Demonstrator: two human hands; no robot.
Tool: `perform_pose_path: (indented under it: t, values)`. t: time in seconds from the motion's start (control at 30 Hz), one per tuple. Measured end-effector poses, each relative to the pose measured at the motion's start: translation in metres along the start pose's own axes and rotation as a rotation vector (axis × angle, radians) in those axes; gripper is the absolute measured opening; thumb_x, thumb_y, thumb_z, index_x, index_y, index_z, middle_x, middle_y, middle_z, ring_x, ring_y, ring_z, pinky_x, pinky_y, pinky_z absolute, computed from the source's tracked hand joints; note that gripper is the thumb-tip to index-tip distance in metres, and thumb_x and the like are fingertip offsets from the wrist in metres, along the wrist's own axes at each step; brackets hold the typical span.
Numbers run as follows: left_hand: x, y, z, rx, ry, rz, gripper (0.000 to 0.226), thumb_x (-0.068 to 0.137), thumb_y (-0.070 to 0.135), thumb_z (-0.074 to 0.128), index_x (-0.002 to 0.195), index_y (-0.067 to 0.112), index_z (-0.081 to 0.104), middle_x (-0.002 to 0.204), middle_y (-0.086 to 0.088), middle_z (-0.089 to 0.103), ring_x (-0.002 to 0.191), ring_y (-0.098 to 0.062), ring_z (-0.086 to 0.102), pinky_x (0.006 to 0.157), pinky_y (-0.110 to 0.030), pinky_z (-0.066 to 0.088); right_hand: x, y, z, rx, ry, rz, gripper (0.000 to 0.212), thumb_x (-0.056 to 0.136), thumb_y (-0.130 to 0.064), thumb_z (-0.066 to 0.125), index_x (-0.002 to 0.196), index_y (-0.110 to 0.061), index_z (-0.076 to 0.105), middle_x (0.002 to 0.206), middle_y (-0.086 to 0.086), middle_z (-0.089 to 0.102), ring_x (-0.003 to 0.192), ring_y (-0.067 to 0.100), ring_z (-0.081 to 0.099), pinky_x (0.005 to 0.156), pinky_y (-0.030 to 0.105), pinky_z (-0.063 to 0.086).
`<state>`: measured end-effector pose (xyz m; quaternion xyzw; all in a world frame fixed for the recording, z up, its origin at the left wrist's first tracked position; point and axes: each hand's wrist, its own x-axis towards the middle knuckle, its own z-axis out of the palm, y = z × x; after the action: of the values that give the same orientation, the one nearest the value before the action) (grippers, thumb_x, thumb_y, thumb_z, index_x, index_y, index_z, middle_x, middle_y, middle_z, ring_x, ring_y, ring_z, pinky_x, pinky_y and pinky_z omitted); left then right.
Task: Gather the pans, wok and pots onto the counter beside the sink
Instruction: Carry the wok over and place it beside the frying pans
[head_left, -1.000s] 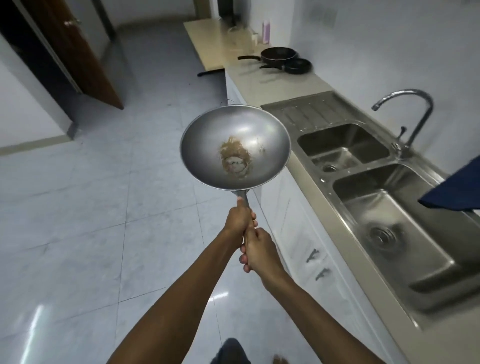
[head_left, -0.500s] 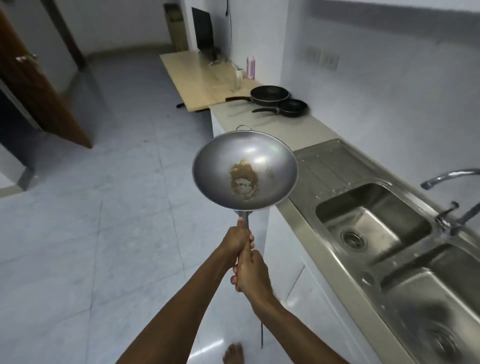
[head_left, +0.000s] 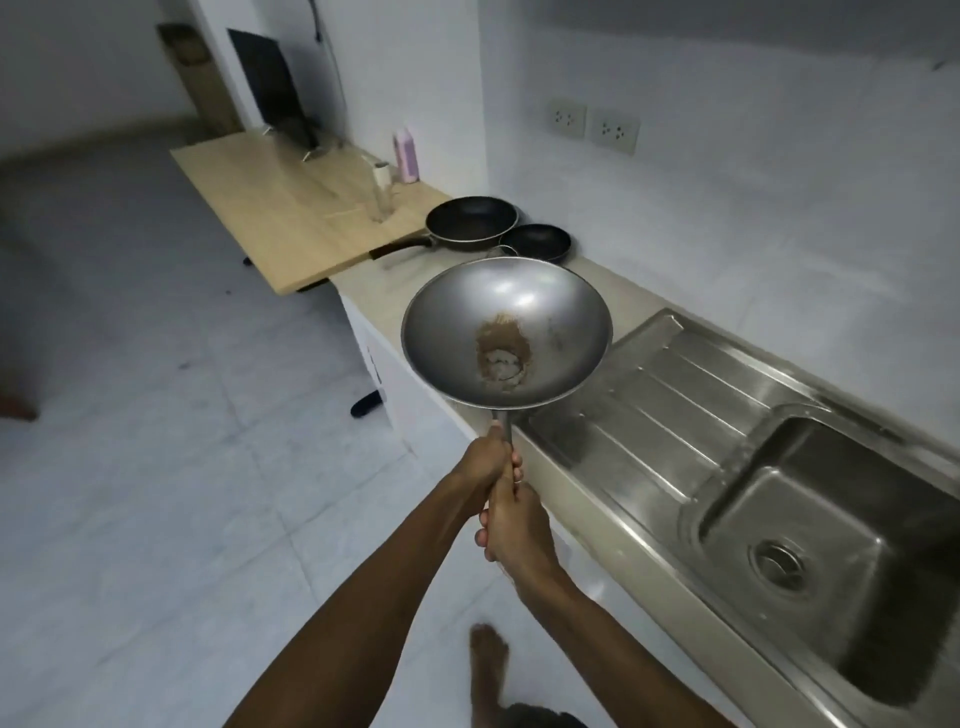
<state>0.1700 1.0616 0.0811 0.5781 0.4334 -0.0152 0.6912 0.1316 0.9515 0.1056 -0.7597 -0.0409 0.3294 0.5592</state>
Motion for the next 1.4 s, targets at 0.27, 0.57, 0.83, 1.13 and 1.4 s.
perform_pose_path:
  t: [0.27, 0.57, 0.83, 1.13, 1.4]
  values:
    - [0.132, 0.085, -0.042, 0.136, -0.132, -0.052, 0.064, 0.102, 0.057, 0.026, 0.064, 0.014, 0.056, 0.058, -0.006, 0.059, 0.054, -0.018, 0.054, 0.072, -0.035, 0.048, 0.115, -0.074, 0.068, 0.156, 0.145, 0.109, 0.044, 0.106, -0.044, 0.031, 0.104, -0.012, 0.061, 0.078, 0.002, 0.061, 0.064, 0.017, 0.06, 0.05, 0.022, 0.044]
    - [0.23, 0.127, -0.046, 0.21, -0.302, -0.073, 0.063, 0.103, 0.054, 0.028, 0.061, 0.015, 0.054, 0.05, -0.002, 0.057, 0.046, -0.016, 0.052, 0.063, -0.032, 0.045, 0.201, -0.111, 0.108, 0.096, 0.378, 0.126, 0.043, 0.108, -0.042, 0.028, 0.105, -0.012, 0.059, 0.078, 0.002, 0.064, 0.057, 0.011, 0.061, 0.044, 0.016, 0.042]
    - [0.288, 0.144, -0.075, 0.336, -0.468, -0.117, 0.061, 0.103, 0.056, 0.028, 0.059, 0.017, 0.045, 0.047, 0.002, 0.051, 0.04, -0.013, 0.046, 0.05, -0.028, 0.04, 0.255, -0.126, 0.172, 0.145, 0.592, 0.155, 0.035, 0.108, -0.031, 0.032, 0.087, -0.016, 0.056, 0.073, 0.008, 0.068, 0.056, 0.018, 0.064, 0.042, 0.015, 0.043]
    - [0.313, 0.166, -0.085, 0.41, -0.571, -0.117, 0.059, 0.107, 0.047, 0.027, 0.062, 0.014, 0.046, 0.043, 0.001, 0.049, 0.039, -0.014, 0.044, 0.05, -0.027, 0.04, 0.295, -0.137, 0.195, 0.233, 0.702, 0.238, 0.037, 0.105, -0.038, 0.034, 0.092, -0.015, 0.06, 0.072, 0.007, 0.07, 0.045, 0.008, 0.062, 0.039, 0.02, 0.044]
    - [0.328, 0.173, -0.098, 0.425, -0.617, -0.19, 0.061, 0.107, 0.049, 0.025, 0.066, 0.01, 0.048, 0.059, -0.007, 0.049, 0.048, -0.018, 0.045, 0.049, -0.028, 0.041, 0.315, -0.126, 0.206, 0.253, 0.655, 0.275, 0.041, 0.102, -0.045, 0.035, 0.095, -0.015, 0.063, 0.079, 0.005, 0.076, 0.057, 0.021, 0.072, 0.051, 0.033, 0.06]
